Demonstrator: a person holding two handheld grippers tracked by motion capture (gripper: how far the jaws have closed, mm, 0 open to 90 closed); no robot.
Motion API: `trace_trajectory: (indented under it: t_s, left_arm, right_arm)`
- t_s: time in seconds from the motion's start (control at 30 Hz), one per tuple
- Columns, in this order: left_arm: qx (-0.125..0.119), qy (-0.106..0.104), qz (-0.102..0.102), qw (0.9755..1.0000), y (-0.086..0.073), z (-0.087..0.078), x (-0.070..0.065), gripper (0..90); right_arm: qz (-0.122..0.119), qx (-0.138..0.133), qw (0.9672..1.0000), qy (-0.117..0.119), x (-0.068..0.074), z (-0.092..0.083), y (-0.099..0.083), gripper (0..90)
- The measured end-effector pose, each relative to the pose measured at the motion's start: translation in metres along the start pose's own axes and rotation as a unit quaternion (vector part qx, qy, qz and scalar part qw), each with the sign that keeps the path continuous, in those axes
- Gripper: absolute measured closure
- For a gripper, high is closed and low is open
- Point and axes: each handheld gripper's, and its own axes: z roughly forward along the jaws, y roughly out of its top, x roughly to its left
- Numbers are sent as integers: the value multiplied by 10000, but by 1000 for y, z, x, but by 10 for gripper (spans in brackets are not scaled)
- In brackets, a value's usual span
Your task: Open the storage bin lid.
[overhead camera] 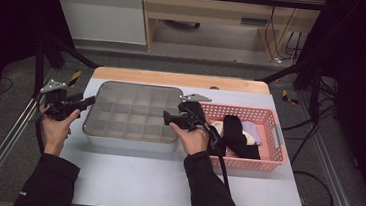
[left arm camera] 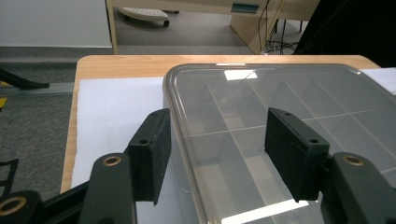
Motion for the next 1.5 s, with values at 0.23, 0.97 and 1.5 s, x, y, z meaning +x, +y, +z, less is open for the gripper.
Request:
trace_trajectory:
  t_s: [0.23,0.97,1.5]
  left_arm:
    - [246,98,45,9996,-4,12,2,397]
    - [780,61,-178,9968,-13,34,10,337]
    - [949,-222,-215,9950,-14,37,7,282]
  right_arm:
    - [123,130,9998,-86,-2,12,3,234]
    - [704,605,9953,-284,-11,38,-3,202]
    - [999,851,9906,-378,-8,48,-4,172]
